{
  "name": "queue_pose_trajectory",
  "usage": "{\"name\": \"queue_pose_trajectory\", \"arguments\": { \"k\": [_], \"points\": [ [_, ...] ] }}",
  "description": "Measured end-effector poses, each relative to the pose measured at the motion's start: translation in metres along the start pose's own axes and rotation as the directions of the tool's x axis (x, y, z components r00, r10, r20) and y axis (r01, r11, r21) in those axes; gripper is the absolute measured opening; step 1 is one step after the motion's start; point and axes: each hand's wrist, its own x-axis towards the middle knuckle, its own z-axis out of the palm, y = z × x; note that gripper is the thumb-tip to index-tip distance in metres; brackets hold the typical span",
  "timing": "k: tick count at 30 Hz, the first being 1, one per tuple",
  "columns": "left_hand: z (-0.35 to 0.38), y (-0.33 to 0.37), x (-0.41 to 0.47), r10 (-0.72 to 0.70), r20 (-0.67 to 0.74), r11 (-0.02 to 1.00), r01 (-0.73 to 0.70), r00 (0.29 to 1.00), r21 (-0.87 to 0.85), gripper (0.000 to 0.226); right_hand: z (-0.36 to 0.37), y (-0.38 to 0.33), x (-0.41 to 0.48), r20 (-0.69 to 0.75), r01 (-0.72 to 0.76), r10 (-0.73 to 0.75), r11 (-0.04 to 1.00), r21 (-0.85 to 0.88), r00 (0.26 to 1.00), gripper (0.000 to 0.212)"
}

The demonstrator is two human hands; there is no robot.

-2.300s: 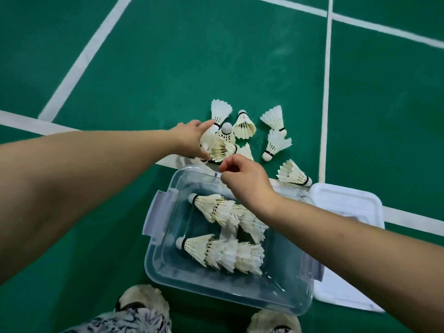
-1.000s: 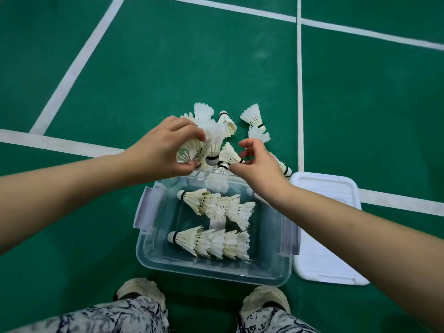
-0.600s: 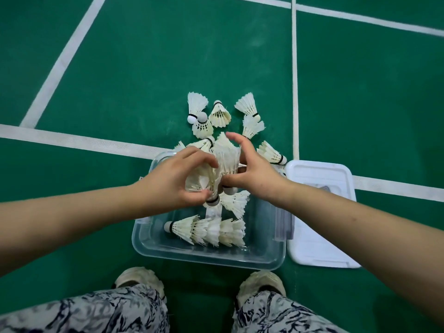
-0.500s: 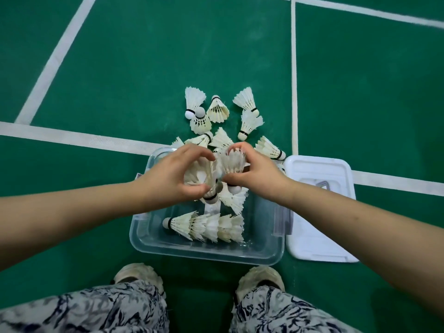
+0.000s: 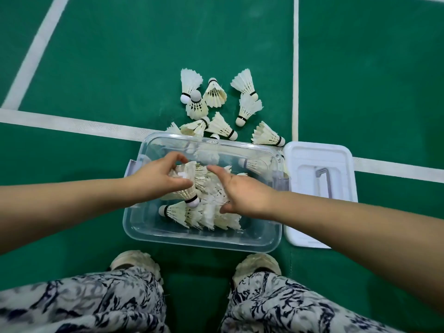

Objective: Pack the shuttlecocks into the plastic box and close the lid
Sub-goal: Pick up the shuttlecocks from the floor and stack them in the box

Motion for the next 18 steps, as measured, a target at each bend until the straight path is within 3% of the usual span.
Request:
{"name": "queue_pose_trajectory", "arguments": {
  "k": [5, 12, 18],
  "points": [
    [0.0, 0.0, 0.002, -0.003, -0.003, 0.999, 0.003, 1.0, 0.044, 0.051, 0.005, 0.007, 0.021, 0.081, -0.009, 0.016, 0.997, -0.081, 0.997, 0.095],
    [0.004, -0.003, 0.004, -0.001, 0.009, 0.996, 0.0, 1.0, 0.088, 0.052, 0.013, 0.008, 0.019, 0.056, 0.085, -0.073, 0.966, -0.244, 0.996, 0.096],
    [0.011, -0.001, 0.0, -0.008, 0.055, 0.988, 0.0, 0.998, 0.154, 0.052, 0.009, 0.017, 0.009, -0.007, 0.011, -0.013, 0.967, -0.256, 1.0, 0.103]
  ]
}}
